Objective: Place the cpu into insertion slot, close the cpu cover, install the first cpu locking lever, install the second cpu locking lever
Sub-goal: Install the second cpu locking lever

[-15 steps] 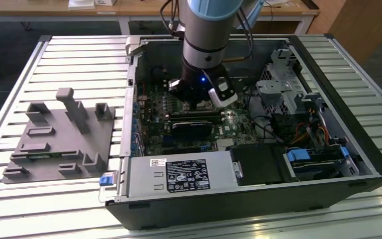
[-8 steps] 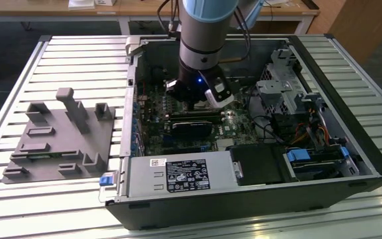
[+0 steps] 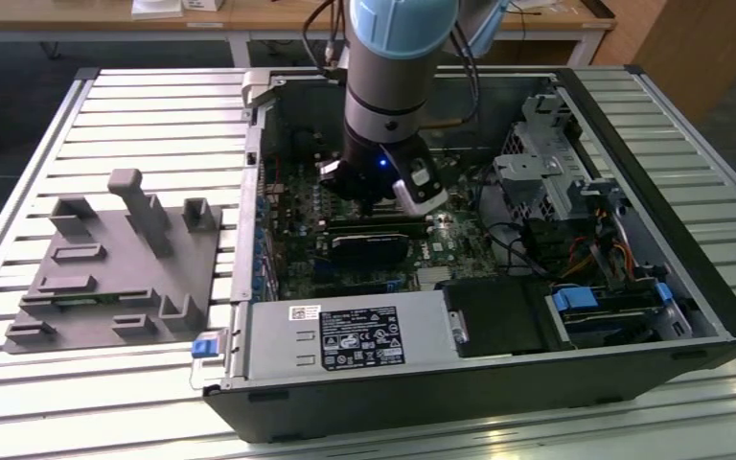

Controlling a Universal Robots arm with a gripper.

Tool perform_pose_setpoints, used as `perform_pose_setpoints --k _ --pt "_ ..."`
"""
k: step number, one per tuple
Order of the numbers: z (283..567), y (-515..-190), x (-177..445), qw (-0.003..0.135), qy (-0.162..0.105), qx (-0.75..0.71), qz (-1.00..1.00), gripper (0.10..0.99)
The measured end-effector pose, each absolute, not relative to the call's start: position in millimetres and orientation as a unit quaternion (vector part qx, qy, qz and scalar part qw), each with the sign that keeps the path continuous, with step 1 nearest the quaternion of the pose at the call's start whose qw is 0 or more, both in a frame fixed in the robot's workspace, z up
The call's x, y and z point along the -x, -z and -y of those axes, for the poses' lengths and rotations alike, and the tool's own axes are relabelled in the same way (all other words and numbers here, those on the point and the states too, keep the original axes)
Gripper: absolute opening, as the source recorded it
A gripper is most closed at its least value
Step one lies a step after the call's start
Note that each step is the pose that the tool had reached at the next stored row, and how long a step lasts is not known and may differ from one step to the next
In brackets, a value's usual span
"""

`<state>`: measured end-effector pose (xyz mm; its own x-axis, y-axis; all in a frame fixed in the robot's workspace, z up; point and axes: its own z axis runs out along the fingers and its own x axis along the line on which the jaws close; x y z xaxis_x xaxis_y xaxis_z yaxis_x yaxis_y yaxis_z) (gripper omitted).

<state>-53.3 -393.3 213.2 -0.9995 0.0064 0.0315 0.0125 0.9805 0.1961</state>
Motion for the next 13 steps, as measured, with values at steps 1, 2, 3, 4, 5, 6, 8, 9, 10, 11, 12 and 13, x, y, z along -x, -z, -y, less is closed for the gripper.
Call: perform_pose_setpoints --k 1,2,3,4,5,6,8,9,10,11,12,13 --pt "394.0 -212.9 53.5 0.015 0.103 0.005 0.995 0.106" --pt "395.3 -212.6 53.8 0.015 0.106 0.005 0.994 0.106" --pt "397.1 -212.3 54.1 0.015 0.107 0.005 0.994 0.106" --pt "399.3 -211.9 54.5 0.015 0.109 0.005 0.994 0.106" --pt "401.8 -211.7 55.3 0.015 0.11 0.005 0.994 0.106" --pt "403.3 -211.5 56.5 0.015 0.111 0.005 0.994 0.106" --pt "405.5 -211.3 59.3 0.015 0.113 0.005 0.994 0.106" --pt "406.0 -211.1 60.5 0.015 0.114 0.005 0.993 0.106" --pt "406.1 -210.8 62.0 0.015 0.115 0.004 0.993 0.106" --pt "406.1 -210.4 63.3 0.015 0.116 0.004 0.993 0.106" --pt "406.1 -209.8 64.0 0.014 0.116 0.004 0.993 0.106" --pt "406.0 -208.7 64.6 0.014 0.117 0.004 0.993 0.106"
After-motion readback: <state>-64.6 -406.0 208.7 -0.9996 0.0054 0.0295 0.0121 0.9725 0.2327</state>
